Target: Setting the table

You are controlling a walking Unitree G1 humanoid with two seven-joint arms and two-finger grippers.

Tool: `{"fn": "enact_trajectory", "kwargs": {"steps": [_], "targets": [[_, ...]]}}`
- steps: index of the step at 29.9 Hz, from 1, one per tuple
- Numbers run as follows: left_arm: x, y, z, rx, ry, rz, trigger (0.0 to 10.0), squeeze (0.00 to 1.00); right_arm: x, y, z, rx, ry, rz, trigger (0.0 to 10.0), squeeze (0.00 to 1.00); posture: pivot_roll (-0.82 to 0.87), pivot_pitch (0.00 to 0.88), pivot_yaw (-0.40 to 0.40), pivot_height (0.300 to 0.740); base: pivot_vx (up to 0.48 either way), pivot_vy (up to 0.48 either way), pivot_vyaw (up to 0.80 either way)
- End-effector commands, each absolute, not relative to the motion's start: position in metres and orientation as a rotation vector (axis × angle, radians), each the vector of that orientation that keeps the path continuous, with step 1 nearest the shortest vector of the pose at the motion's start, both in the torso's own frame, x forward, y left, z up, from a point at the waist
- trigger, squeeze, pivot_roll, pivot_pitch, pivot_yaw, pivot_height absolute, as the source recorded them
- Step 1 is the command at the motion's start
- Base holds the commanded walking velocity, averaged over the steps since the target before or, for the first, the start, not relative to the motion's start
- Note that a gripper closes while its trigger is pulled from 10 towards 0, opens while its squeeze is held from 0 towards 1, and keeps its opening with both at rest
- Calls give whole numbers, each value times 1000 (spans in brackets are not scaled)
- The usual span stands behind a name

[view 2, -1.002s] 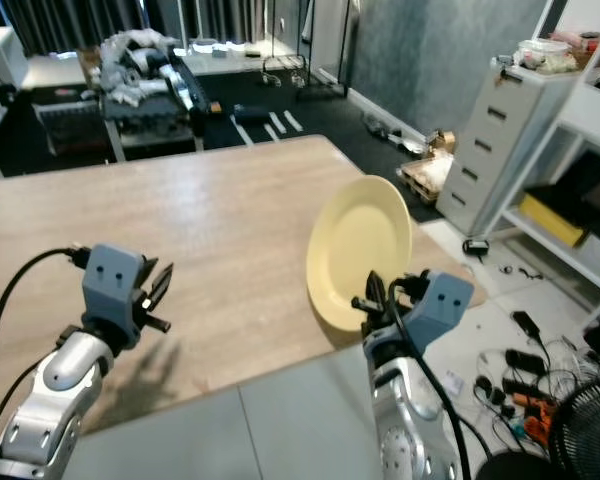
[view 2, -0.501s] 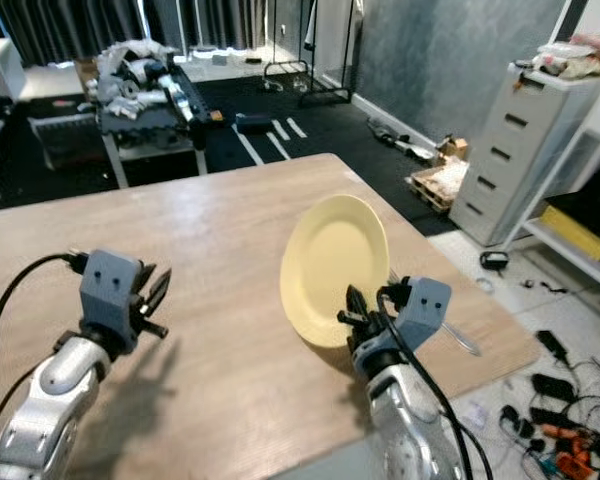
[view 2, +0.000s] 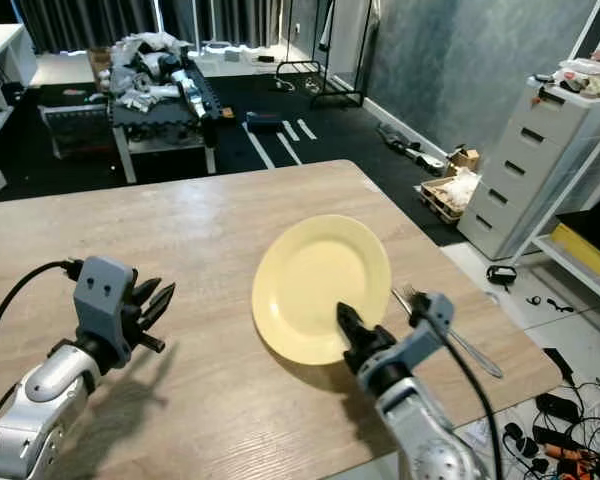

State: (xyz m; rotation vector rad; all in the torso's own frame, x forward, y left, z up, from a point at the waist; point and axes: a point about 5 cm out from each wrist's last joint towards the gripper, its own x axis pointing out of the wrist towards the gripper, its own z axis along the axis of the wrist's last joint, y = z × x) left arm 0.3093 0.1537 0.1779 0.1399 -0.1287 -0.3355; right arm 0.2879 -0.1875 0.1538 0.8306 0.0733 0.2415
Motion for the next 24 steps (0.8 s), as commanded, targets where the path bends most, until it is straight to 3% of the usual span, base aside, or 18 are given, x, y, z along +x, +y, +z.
{"fn": "enact_trajectory", "kwargs": {"steps": [1,7,12,17,18,19,24], "targets": [[307,153,176,144,-117,-344,10000,0,286,-191,150,875,107,232,10000,0,88,68,58,740,0,0,0],[305,153,175,150,-116,-345,10000,0,287,-194,125,979,305,120,10000,0,95,73,49,740,0,0,0],[303,153,174,154,-114,-346,10000,0,285,-194,118,984,358,99,10000,0,98,76,47,740,0,0,0],[302,154,173,159,-110,-345,10000,0,287,-214,106,983,391,-65,10000,0,99,77,47,740,0,0,0],[302,154,173,159,-109,-345,10000,0,288,-215,108,976,389,-66,10000,227,100,77,48,740,0,0,0],[302,154,173,159,-108,-346,10000,0,287,-217,109,966,386,-62,10000,1000,96,78,50,740,0,0,0],[302,153,173,160,-105,-349,10000,0,287,-219,113,938,382,-65,10000,1000,96,78,50,740,0,0,0]]}}
